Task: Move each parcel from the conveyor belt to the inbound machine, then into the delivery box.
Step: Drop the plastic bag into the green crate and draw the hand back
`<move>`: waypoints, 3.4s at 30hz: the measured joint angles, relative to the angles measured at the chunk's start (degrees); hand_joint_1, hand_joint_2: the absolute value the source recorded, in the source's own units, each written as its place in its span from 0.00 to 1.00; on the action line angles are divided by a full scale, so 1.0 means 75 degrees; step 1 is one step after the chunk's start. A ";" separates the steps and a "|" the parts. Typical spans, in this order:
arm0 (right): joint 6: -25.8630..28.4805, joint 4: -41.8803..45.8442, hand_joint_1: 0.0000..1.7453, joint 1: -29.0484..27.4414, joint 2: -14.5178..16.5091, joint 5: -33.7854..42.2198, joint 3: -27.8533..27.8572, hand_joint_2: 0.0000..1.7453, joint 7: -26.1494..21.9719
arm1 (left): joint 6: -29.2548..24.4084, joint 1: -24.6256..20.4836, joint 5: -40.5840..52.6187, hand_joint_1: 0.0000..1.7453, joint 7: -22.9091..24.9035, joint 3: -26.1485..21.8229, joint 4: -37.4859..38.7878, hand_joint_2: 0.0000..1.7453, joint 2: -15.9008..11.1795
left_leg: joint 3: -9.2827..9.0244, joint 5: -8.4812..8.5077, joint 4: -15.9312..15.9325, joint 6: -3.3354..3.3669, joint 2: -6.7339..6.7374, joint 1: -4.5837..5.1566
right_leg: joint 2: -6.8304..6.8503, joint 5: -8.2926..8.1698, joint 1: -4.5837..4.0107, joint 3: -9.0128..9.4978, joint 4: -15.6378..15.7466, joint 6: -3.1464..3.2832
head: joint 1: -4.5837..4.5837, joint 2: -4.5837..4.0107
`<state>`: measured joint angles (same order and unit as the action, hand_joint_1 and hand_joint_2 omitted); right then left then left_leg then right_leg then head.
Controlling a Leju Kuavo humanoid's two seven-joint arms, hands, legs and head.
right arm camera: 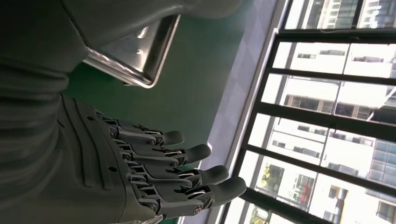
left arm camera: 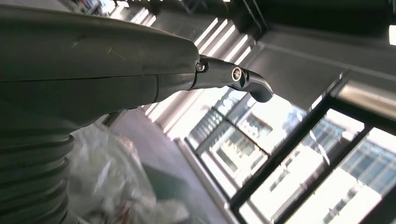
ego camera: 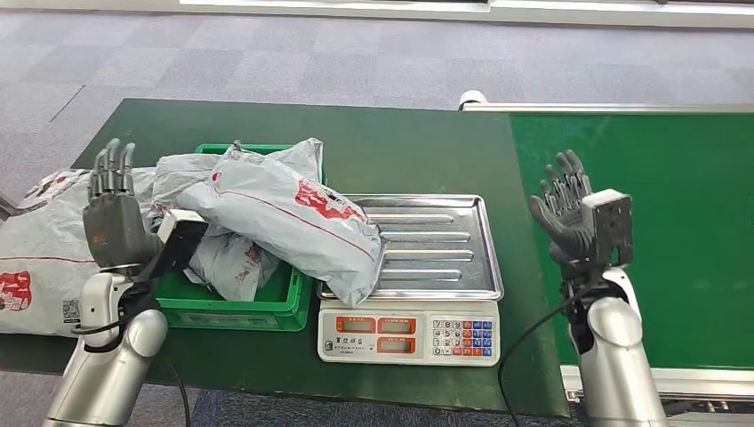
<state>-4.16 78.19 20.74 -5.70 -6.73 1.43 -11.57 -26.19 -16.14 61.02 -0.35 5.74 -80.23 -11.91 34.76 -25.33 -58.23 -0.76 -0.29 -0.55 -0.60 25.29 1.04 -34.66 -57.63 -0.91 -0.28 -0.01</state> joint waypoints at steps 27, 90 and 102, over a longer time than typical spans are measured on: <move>0.0097 -0.3492 0.00 0.2319 -0.0360 0.0871 -0.1768 1.00 -0.0381 | -0.1575 -0.0535 0.1338 0.00 0.0465 -0.0454 -0.0085 1.00 0.0034 | 0.0011 0.0009 -0.0002 -0.0001 -0.0026 0.0000 | 0.0022 0.0003 -0.0002 -0.0007 0.0002 0.0000 | 0.0002 0.0001; 0.0592 -0.4585 0.00 0.2580 0.1070 0.1222 -0.2523 1.00 -0.0665 | 0.4183 -0.2207 -0.9847 0.00 -0.2794 0.1619 0.3625 1.00 0.3080 | 0.0018 0.0014 -0.0009 0.0006 -0.0023 0.0004 | 0.0015 -0.0004 0.0004 -0.0015 0.0004 -0.0007 | 0.0002 0.0001; 0.0641 -0.4557 0.00 0.2540 0.1049 0.1326 -0.2521 1.00 -0.0636 | 0.4331 -0.2258 -1.0010 0.00 -0.2854 0.2014 0.4103 1.00 0.3364 | 0.0017 0.0014 -0.0009 0.0006 -0.0019 0.0004 | 0.0012 -0.0005 0.0005 -0.0016 0.0004 -0.0008 | 0.0002 0.0001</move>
<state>0.65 44.01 39.79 2.16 3.22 -17.49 -16.34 6.28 -33.08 -14.05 -21.75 20.84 -49.46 13.32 34.89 -25.22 -58.30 -0.71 -0.44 -0.52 -0.51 25.25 1.07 -34.78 -57.60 -0.98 -0.26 0.00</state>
